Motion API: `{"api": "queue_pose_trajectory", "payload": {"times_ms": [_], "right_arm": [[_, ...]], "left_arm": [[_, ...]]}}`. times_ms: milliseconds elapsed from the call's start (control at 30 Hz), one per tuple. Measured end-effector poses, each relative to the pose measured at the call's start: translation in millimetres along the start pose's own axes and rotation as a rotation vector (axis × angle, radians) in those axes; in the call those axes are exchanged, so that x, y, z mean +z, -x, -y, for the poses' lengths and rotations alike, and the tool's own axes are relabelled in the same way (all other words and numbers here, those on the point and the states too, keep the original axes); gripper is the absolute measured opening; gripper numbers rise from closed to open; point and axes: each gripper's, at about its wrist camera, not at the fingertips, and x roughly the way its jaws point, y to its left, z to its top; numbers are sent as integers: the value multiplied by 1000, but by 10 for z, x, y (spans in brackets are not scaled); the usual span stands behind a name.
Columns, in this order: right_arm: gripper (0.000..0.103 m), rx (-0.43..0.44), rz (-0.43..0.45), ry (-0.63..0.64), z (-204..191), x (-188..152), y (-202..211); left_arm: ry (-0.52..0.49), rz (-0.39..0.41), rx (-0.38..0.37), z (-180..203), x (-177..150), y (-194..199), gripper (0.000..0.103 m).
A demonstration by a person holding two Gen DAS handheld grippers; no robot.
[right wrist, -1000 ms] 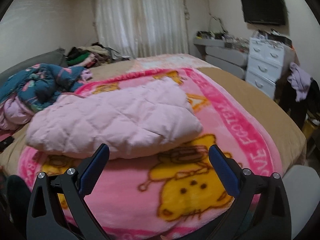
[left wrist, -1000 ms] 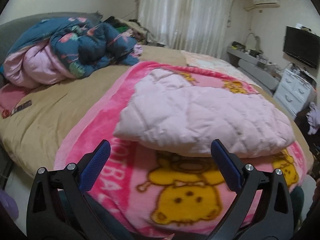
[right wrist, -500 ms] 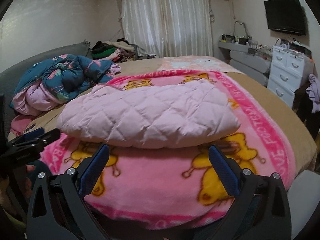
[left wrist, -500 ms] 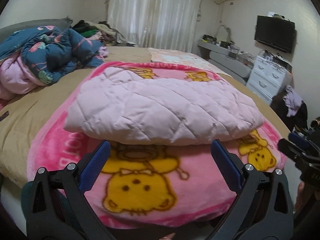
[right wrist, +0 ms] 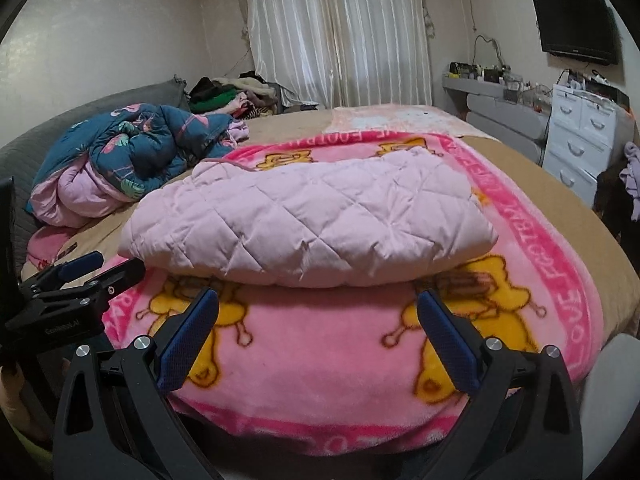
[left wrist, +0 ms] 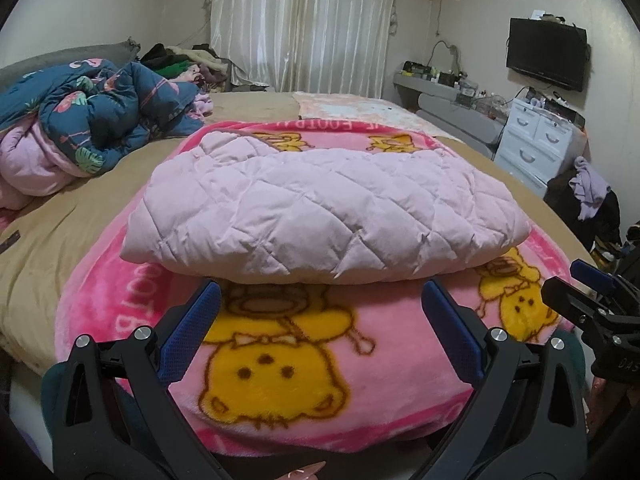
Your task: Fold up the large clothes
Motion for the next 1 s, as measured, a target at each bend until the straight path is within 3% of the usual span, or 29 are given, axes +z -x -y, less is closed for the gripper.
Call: {"api": "queue_pose_trajectory", "payload": {"times_ms": [1000], "right_arm": [[99,23,-3,32,-67,-15,-26]], "left_arm": [[8,-3,15,-41,20,22,94]]}}
